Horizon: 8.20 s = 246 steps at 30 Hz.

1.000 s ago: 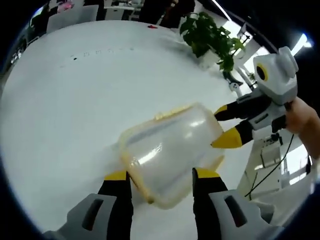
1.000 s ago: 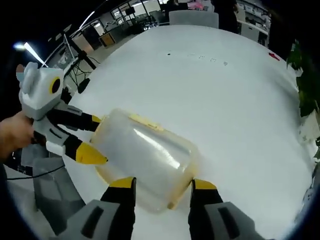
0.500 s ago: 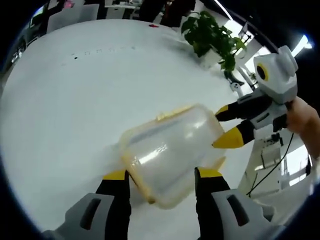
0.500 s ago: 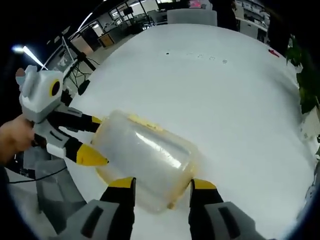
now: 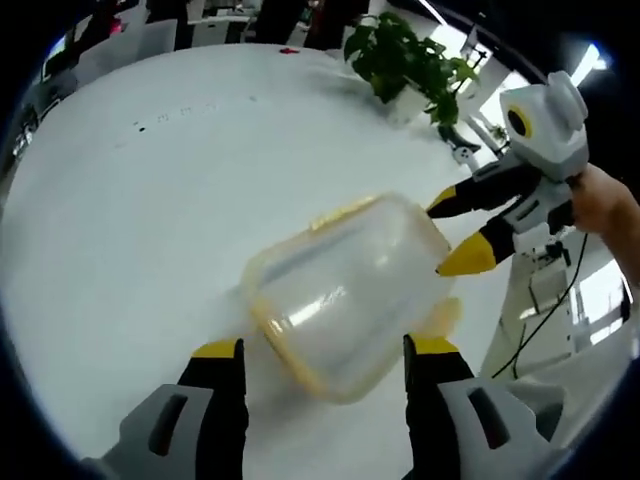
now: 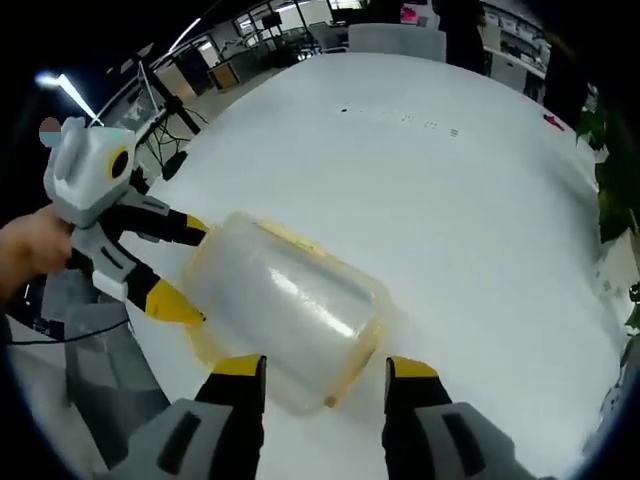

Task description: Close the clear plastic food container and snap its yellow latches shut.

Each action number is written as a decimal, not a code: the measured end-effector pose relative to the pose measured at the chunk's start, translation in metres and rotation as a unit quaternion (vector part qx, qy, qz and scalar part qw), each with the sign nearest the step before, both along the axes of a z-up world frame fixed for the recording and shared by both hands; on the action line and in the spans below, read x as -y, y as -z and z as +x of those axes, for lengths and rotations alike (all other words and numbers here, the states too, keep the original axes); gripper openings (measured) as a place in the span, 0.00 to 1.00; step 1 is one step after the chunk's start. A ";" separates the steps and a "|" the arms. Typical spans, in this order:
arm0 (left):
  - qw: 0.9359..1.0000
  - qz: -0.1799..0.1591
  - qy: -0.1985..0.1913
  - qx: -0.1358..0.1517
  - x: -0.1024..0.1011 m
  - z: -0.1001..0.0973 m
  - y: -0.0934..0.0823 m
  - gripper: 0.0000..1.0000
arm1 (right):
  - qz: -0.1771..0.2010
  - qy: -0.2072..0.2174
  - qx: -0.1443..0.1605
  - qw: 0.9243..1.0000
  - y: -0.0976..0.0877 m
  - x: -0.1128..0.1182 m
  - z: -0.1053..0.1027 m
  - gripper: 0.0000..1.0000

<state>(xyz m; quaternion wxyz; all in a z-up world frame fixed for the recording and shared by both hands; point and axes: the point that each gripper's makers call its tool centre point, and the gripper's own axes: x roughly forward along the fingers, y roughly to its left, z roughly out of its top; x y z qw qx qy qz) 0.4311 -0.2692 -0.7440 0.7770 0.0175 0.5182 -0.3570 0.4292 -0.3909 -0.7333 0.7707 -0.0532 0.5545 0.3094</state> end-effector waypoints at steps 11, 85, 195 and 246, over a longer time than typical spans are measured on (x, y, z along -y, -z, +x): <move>0.996 -0.001 0.060 0.069 -0.006 0.010 -0.018 0.71 | -0.007 -0.053 0.033 0.998 -0.012 -0.001 0.002 0.62; 0.882 -0.021 0.417 0.217 0.061 -0.025 -0.030 0.55 | 0.045 -0.451 0.157 0.878 -0.016 -0.068 0.012 0.61; 0.873 0.039 0.393 0.288 0.054 -0.017 -0.031 0.59 | 0.041 -0.438 0.095 0.893 -0.022 -0.069 0.013 0.72; 0.873 0.072 0.435 0.208 0.010 -0.001 0.014 0.77 | -0.022 -0.435 0.143 0.889 0.024 -0.028 -0.008 0.77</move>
